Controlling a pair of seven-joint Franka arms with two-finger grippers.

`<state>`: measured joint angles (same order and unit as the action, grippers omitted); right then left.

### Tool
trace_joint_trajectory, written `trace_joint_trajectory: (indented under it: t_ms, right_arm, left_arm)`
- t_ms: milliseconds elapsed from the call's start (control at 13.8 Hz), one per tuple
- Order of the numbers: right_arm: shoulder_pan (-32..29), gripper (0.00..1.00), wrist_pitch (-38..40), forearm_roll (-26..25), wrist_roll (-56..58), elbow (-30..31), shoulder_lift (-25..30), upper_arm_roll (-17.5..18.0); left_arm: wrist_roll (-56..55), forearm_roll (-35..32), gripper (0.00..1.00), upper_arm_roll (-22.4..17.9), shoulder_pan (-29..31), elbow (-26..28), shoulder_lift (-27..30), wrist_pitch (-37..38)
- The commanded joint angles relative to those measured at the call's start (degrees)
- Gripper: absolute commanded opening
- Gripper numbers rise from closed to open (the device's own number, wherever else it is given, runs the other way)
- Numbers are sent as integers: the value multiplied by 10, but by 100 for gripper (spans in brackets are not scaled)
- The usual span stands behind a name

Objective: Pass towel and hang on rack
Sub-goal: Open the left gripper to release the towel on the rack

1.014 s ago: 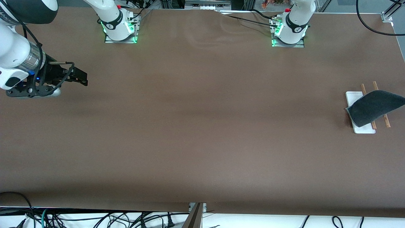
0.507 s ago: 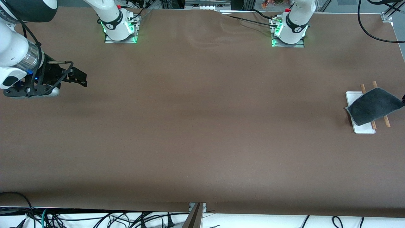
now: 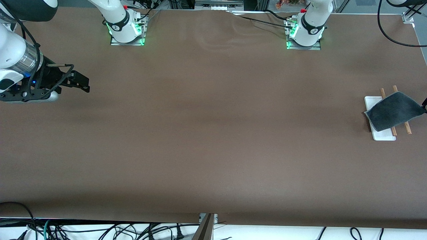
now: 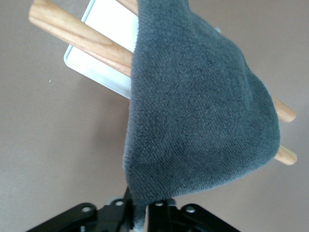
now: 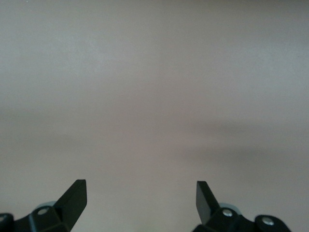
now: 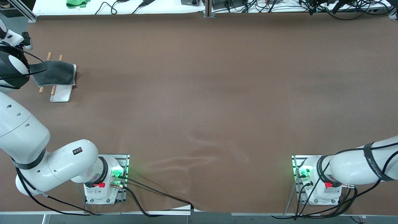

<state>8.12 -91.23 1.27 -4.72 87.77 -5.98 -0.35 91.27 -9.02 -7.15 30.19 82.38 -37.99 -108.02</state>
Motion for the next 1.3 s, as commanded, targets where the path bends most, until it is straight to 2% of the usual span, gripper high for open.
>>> trace_joint_trajectory:
  t_ms: [0, 362, 579, 796, 1086, 1231]
  right_arm:
    - [-1, 100, 1, -7, -10, -6, 2, 3]
    - [-3, 100, -1, -10, -10, -6, -2, 3]
    - [-4, 100, -1, -14, -10, -6, -3, 2]
    - [-4, 100, -1, -14, -11, -6, -3, 2]
    - [-5, 100, -18, -14, -10, -6, -8, 2]
    - [-7, 100, -29, -13, -10, -6, -15, -1]
  left_arm:
    - [5, 15, 100, 5, 7, -27, -4, 3]
    - [4, 19, 100, 5, 23, -74, -5, 3]
    - [-4, 40, 100, 11, 13, -81, 33, 17]
    - [-47, 75, 100, 18, -18, -85, 72, 100]
    - [-214, 77, 100, 20, -119, -134, 102, 258]
    - [-301, 102, 100, 21, -158, -139, 115, 298]
